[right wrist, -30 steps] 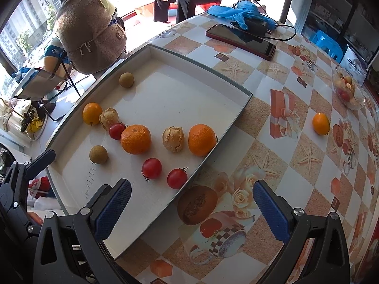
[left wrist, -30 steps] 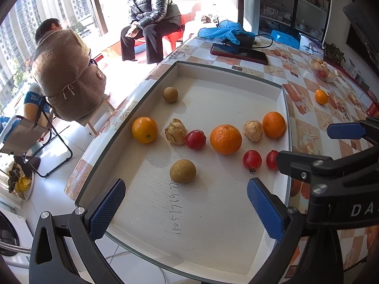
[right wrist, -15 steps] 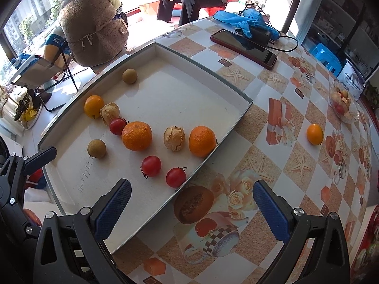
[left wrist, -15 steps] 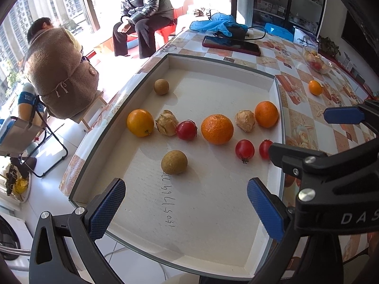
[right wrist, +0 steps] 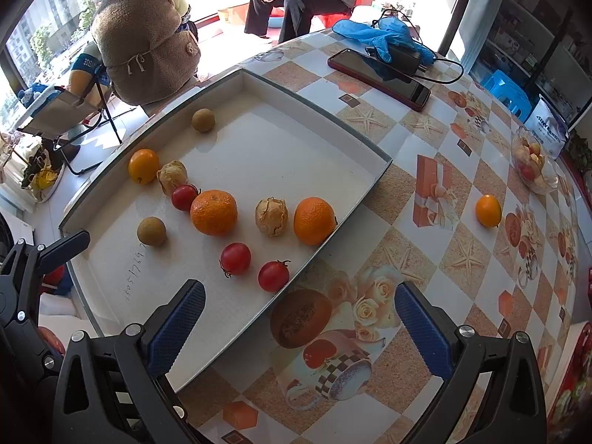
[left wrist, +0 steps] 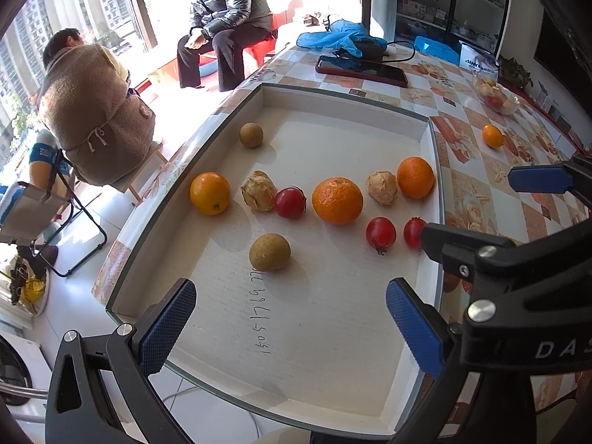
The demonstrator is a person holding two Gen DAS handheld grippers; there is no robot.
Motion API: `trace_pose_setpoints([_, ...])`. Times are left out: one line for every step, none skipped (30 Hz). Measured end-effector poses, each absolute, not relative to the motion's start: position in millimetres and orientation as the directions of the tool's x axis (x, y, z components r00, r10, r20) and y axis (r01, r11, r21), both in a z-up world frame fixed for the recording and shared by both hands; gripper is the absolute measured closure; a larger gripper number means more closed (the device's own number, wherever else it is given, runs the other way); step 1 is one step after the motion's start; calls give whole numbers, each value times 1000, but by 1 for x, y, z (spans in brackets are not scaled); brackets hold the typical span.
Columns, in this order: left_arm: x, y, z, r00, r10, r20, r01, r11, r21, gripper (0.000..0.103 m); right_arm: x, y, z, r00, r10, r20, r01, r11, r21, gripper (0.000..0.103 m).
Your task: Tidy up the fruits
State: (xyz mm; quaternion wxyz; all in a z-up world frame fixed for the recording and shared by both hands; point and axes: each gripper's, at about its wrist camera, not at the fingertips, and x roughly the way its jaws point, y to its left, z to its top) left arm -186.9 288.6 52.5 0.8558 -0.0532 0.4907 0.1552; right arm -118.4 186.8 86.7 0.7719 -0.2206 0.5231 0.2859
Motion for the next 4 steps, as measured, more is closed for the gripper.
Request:
trace_pose_setpoints([-188, 289, 53, 473, 222, -853, -321, 945, 68, 0, -119, 187, 87, 290, 211, -934, -673, 738, -43, 0])
trace_pose_setpoints([-188, 289, 53, 476, 230, -849, -323, 943, 74, 0, -119, 188, 87, 291, 211, -933, -674, 737, -43, 0])
trace_pose_setpoints([-189, 289, 53, 478, 230, -848, -319, 945, 76, 0, -119, 187, 87, 291, 213, -933, -675, 737, -42, 0])
trace_pose_setpoints([-189, 288, 53, 478, 227, -849, -315, 946, 75, 0, -120, 188, 87, 290, 214, -933, -676, 736, -41, 0])
